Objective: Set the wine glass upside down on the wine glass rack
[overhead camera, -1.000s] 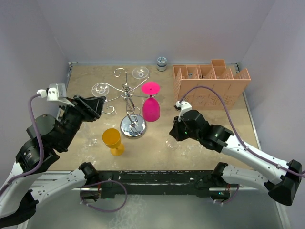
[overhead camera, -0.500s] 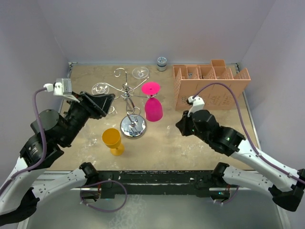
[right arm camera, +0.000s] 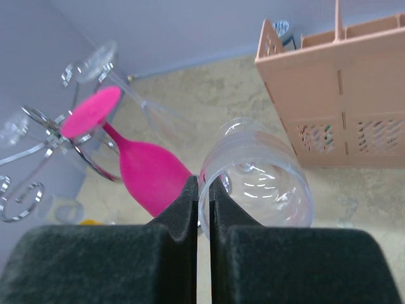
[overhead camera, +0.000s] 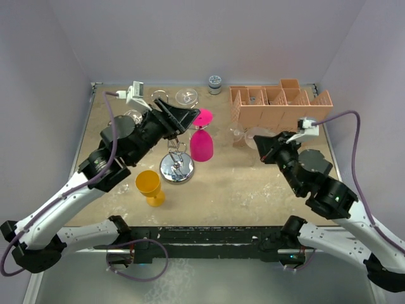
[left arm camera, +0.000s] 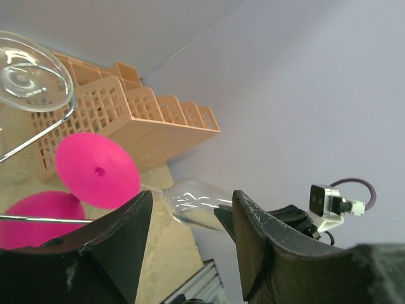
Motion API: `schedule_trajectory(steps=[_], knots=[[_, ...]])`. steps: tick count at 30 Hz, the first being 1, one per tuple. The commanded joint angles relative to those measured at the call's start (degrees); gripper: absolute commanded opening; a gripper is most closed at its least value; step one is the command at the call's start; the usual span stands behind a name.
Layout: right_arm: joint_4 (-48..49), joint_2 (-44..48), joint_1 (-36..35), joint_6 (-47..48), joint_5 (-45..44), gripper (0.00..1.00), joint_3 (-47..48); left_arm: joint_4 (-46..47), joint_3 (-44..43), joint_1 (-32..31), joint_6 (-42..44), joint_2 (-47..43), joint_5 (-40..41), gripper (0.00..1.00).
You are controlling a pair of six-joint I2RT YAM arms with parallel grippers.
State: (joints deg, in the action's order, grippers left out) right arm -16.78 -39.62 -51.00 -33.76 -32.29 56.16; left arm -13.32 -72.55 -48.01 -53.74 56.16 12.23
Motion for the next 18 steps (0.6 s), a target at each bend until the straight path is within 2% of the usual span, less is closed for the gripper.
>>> schedule_trajectory(steps=[1,11,18], knots=[[9.1,3.4,-0.1,-0.6,-4.5,0.0,3.9,11.5,0.1,0.2,-9.8,2.5,-1.4,0.51],[27.1,10.9,-0.1,0.2,-0.2,0.0,0.8,18.1,-2.1,0.2,-14.1,7.3,-2.6,0.54],[40.1,10.8,-0.1,-1.9,1.2,0.0,-2.4,24.8,1.0,0.1,-20.5,9.1,-3.9,0.56]])
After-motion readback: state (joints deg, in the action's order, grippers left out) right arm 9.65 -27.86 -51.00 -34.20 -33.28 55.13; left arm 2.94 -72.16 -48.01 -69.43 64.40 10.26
